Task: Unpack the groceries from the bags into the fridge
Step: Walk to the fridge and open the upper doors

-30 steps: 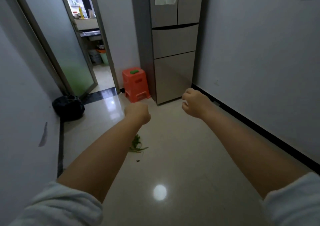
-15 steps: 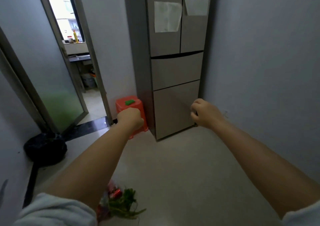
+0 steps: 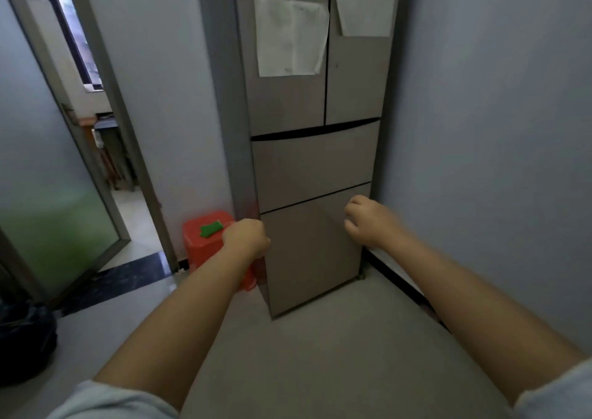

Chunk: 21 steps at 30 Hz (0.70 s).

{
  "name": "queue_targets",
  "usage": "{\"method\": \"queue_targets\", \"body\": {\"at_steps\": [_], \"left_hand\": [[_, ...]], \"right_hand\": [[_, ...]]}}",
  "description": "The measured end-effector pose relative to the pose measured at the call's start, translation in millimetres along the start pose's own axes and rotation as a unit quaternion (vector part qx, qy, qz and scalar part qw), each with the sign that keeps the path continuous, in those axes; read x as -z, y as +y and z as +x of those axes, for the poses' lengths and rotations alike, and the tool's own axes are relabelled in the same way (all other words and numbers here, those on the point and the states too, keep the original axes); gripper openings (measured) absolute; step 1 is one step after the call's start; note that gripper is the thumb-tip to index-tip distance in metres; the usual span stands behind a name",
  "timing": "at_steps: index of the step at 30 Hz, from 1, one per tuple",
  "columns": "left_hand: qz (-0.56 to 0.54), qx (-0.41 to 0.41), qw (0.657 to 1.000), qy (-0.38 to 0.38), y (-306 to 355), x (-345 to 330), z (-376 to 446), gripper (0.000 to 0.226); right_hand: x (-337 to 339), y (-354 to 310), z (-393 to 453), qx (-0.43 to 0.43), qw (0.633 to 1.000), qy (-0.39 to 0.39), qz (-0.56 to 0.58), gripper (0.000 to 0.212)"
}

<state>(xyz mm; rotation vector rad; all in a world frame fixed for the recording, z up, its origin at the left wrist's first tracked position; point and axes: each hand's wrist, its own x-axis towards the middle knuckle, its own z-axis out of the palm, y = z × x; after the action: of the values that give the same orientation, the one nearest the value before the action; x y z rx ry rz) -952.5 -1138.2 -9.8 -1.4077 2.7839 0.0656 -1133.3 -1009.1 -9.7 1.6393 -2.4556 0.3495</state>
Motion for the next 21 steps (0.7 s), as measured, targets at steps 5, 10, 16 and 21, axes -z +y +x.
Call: {"method": "queue_targets", "body": {"at_steps": [5,10,16,21], "left_hand": [[0.013,0.008,1.0,0.017,48.7,18.9,115.3,0.035],[0.02,0.017,1.0,0.01,80.7,18.2,232.4,0.037],[-0.01,0.014,1.0,0.01,111.0,31.0,378.0,0.039],[-0.151,0.022,0.987,0.042,144.5,33.6,476.3,0.042]], "right_hand": [[-4.6,72.8,107.9,-0.035,0.999,0.013,-0.012,0.031],[-33.6,127.5,211.6,-0.036,0.999,0.002,-0.019,0.031],[-56.8,186.6,343.0,-0.04,0.999,0.014,0.01,0.031],[-70.2,229.5,438.8,-0.114,0.976,0.036,0.181,0.029]]}}
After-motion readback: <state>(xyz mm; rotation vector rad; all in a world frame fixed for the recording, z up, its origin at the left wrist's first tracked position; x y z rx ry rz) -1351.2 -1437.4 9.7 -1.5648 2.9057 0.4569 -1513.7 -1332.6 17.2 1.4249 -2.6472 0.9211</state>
